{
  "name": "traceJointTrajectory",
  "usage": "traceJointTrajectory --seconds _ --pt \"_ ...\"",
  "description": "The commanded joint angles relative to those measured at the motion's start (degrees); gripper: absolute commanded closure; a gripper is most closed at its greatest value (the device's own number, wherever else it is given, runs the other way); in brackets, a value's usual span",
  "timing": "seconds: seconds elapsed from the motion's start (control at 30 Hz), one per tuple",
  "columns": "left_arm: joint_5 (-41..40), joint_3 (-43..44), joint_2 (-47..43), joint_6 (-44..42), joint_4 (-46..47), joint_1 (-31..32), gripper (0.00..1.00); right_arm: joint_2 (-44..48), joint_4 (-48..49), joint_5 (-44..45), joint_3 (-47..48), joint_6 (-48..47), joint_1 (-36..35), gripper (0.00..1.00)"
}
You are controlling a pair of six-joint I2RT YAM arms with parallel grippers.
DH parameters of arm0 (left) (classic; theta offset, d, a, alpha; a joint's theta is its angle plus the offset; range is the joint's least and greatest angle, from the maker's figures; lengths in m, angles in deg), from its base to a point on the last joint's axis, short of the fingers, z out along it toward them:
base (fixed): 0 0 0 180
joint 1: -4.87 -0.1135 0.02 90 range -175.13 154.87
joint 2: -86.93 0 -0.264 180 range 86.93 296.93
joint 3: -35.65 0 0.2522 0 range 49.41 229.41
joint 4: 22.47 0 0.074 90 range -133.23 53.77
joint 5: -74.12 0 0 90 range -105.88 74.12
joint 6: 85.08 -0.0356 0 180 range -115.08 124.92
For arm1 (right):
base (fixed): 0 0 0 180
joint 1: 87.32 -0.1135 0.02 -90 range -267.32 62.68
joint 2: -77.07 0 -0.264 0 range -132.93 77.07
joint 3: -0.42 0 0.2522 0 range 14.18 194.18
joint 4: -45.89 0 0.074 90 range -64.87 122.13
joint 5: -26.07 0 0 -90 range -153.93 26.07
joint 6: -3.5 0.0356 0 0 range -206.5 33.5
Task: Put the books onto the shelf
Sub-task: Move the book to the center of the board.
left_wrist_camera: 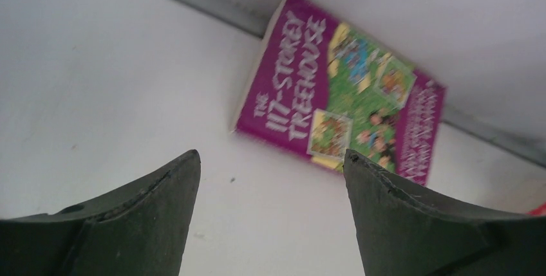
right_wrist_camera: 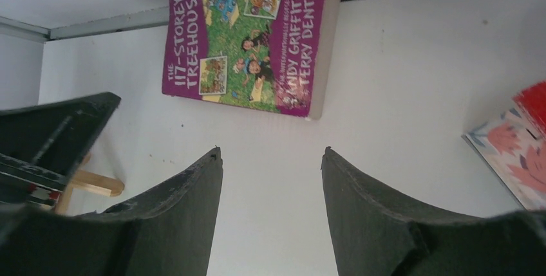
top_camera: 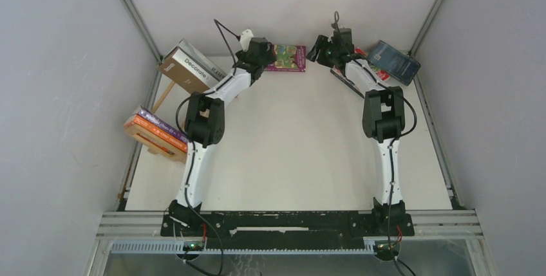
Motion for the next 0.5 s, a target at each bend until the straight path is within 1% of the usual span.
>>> traceJointTrajectory --seconds 0.0,0.1,0.2,0.47 --pt "4.4 9.0 2.6 4.1 -0.4 -1.0 0.14 -1.3 -0.1 -1.6 6.8 -1.0 -0.6 0.35" --pt "6.5 11.9 4.8 5.3 -0.7 -1.8 0.14 -2.4 -0.7 -2.0 8.7 -0.5 -0.5 0.35" --pt "7.4 13.7 6.5 6.5 -0.8 -2.0 0.14 -4.8 -2.5 -2.7 12.9 0.5 -0.4 0.35" --pt "9.8 15.8 10.1 16.2 -1.0 -3.1 0.14 -11.8 -4.3 -4.0 22.9 5.5 -0.1 0.35"
